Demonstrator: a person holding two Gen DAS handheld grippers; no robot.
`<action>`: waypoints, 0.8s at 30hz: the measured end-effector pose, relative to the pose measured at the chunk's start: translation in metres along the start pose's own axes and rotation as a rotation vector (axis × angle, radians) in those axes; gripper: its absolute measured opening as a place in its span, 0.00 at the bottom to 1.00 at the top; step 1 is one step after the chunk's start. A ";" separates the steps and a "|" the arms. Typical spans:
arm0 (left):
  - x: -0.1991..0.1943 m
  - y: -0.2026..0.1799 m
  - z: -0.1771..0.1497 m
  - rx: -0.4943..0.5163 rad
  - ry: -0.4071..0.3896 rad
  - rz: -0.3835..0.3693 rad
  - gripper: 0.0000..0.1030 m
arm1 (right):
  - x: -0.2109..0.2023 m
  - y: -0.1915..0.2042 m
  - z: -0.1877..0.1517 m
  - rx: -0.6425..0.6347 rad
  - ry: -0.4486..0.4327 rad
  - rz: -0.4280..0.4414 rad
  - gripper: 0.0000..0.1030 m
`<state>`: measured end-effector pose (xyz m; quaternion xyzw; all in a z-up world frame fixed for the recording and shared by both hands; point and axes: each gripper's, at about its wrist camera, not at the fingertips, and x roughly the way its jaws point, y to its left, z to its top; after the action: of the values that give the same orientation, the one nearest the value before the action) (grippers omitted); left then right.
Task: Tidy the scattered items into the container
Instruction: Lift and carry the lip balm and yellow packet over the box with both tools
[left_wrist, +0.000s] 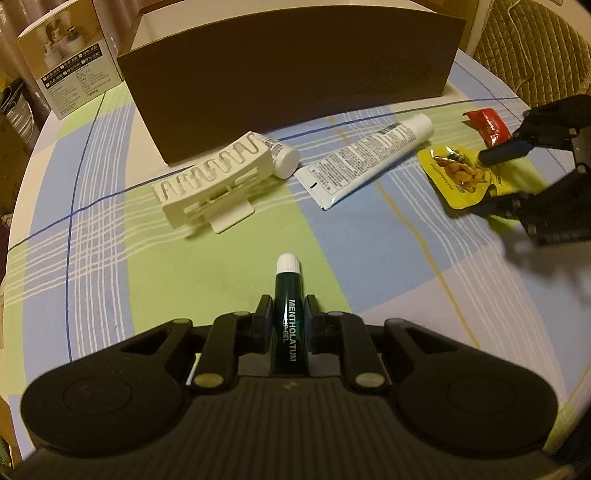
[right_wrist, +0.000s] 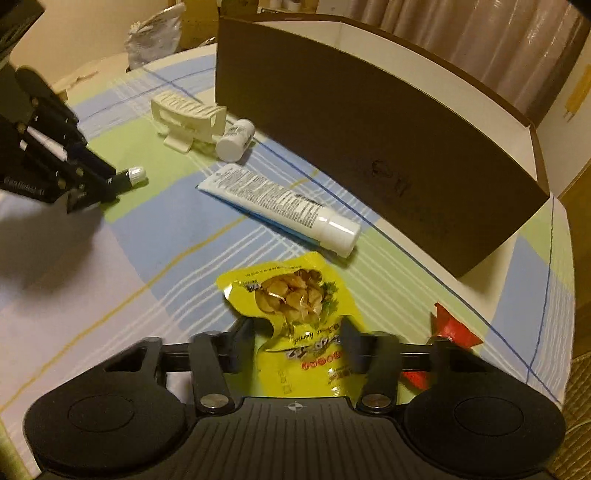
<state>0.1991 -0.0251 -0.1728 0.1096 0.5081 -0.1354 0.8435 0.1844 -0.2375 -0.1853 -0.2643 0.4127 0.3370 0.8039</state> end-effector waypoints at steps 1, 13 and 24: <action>0.000 0.000 0.000 -0.004 0.000 -0.002 0.14 | 0.001 0.000 0.001 0.000 0.001 -0.001 0.43; -0.004 -0.002 0.001 -0.019 0.009 -0.024 0.13 | -0.026 -0.008 0.008 0.113 -0.023 -0.006 0.23; -0.006 0.003 -0.001 -0.035 0.003 -0.034 0.13 | -0.054 -0.037 0.007 0.408 -0.045 0.134 0.10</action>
<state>0.1967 -0.0214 -0.1679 0.0862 0.5135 -0.1407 0.8421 0.1920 -0.2735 -0.1312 -0.0607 0.4711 0.3048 0.8256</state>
